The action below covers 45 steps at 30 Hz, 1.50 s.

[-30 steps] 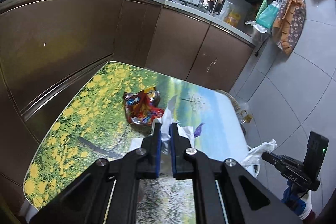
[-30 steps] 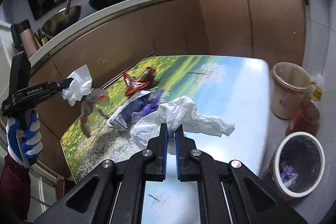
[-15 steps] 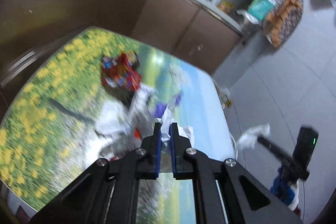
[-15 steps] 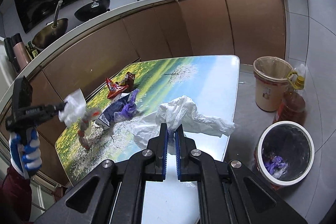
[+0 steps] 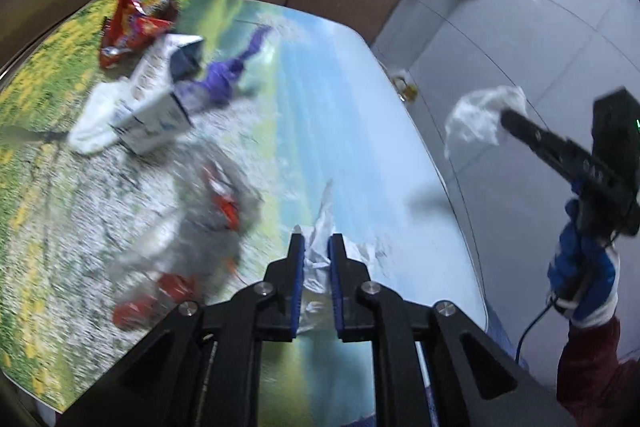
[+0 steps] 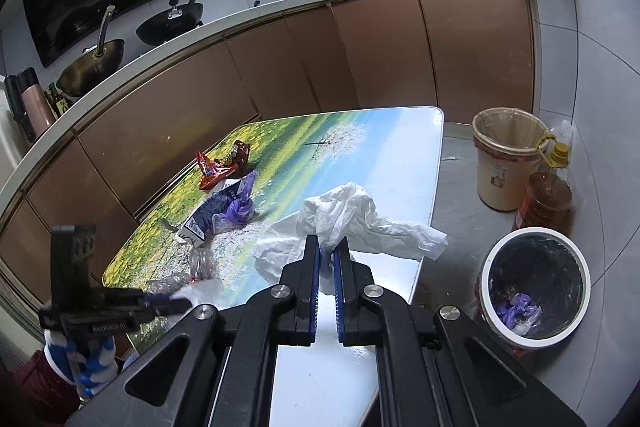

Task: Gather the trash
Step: 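Carry white paper and white glove over the white bin, then open both tools to drop paper and glove into the bin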

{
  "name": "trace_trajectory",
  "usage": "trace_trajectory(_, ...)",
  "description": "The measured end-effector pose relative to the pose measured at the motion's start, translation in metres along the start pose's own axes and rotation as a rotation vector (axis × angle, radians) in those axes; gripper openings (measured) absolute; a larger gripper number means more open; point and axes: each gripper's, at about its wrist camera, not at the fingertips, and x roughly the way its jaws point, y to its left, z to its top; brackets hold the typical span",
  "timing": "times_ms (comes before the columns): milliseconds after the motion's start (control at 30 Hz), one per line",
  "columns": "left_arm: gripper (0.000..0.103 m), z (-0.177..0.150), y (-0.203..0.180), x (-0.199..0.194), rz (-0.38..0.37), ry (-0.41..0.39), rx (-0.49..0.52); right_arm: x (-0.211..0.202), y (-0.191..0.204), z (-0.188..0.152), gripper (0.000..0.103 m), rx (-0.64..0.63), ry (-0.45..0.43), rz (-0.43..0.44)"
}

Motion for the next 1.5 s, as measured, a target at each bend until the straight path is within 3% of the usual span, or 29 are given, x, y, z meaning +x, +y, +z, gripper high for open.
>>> trace_trajectory(100, 0.032, -0.009, -0.01, 0.002, 0.011, 0.01, 0.039, -0.001, 0.0, -0.002, 0.007, 0.004, 0.002, -0.003)
trace_trajectory(167, 0.032, -0.015, -0.017, 0.005, 0.018, 0.02, 0.058, 0.0, -0.001, -0.002, 0.007, 0.009, 0.002, -0.001)
trace_trajectory(233, 0.031, -0.017, -0.024, 0.009, 0.028, 0.027, 0.076, 0.001, -0.001, -0.002, 0.007, 0.011, 0.002, 0.0)
trace_trajectory(300, 0.016, -0.019, -0.028, 0.012, 0.037, 0.033, 0.088, 0.001, -0.001, -0.003, 0.007, 0.007, 0.003, 0.0)
trace_trajectory(400, 0.008, -0.017, -0.037, 0.018, 0.052, 0.038, 0.114, 0.0, -0.004, -0.005, 0.007, 0.012, 0.0, -0.002)
trace_trajectory(567, 0.007, 0.006, -0.045, 0.018, 0.055, 0.008, 0.095, -0.005, -0.02, -0.005, 0.007, 0.031, -0.01, -0.02)
trace_trajectory(800, 0.007, 0.074, -0.096, 0.039, -0.012, -0.017, 0.175, -0.016, -0.076, -0.002, 0.007, 0.101, -0.041, -0.152)
trace_trajectory(967, 0.007, 0.122, -0.171, 0.098, -0.071, 0.013, 0.286, -0.017, -0.13, -0.005, 0.007, 0.157, -0.034, -0.3)
trace_trajectory(1100, 0.007, 0.149, -0.219, 0.16, -0.108, 0.064, 0.303, -0.008, -0.171, -0.01, 0.009, 0.201, -0.012, -0.401)
trace_trajectory(1400, 0.014, 0.172, -0.273, 0.274, -0.103, 0.138, 0.327, 0.026, -0.243, -0.022, 0.011, 0.25, 0.056, -0.534)
trace_trajectory(1433, 0.016, 0.173, -0.275, 0.282, -0.105, 0.147, 0.321, 0.03, -0.248, -0.023, 0.014, 0.253, 0.06, -0.542)
trace_trajectory(1500, 0.024, 0.176, -0.277, 0.295, -0.1, 0.154, 0.306, 0.036, -0.26, -0.026, 0.031, 0.262, 0.071, -0.563)
